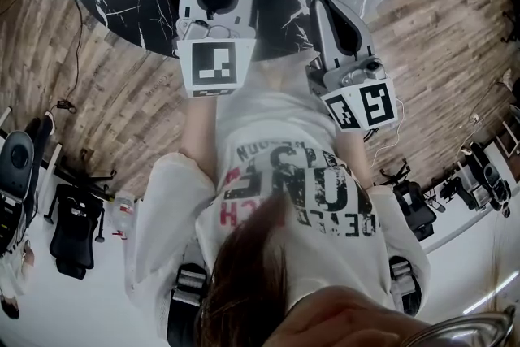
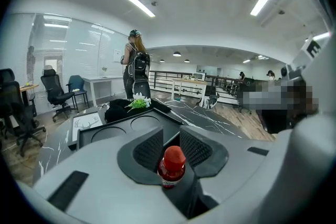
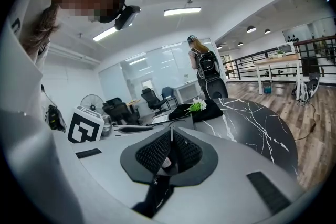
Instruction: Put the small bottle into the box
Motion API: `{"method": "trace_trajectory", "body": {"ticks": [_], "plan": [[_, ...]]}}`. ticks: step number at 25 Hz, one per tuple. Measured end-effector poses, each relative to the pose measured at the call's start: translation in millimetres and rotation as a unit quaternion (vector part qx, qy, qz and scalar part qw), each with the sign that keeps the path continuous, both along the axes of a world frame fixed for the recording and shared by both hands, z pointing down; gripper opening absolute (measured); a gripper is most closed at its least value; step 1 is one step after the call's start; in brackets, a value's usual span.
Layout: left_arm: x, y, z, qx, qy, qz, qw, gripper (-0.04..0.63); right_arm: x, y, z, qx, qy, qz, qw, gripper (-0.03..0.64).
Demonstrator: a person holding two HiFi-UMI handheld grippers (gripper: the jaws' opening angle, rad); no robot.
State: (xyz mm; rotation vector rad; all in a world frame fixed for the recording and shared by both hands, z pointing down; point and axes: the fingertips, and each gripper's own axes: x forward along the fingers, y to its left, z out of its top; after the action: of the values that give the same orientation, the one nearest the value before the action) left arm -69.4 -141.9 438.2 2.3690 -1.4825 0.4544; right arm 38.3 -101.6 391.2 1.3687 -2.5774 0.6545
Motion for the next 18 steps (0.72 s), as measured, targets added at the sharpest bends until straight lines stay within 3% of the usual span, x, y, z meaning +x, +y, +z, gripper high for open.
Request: {"method": "trace_trajectory", "body": {"ticks": [9, 18], "plan": [[-11.7, -0.4, -9.5, 0.010, -0.011, -0.014, 0.9998, 0.024, -6.9, -0.4, -7.1, 0.010, -0.005, -0.006, 1.000, 0.009], [-15.1, -1.6, -16.4, 0.019, -0.020, -0.034, 0.9990, 0.005, -8.1, -5.0, -7.5, 0.012, -0.013, -0.020, 1.000, 0.009]]}}
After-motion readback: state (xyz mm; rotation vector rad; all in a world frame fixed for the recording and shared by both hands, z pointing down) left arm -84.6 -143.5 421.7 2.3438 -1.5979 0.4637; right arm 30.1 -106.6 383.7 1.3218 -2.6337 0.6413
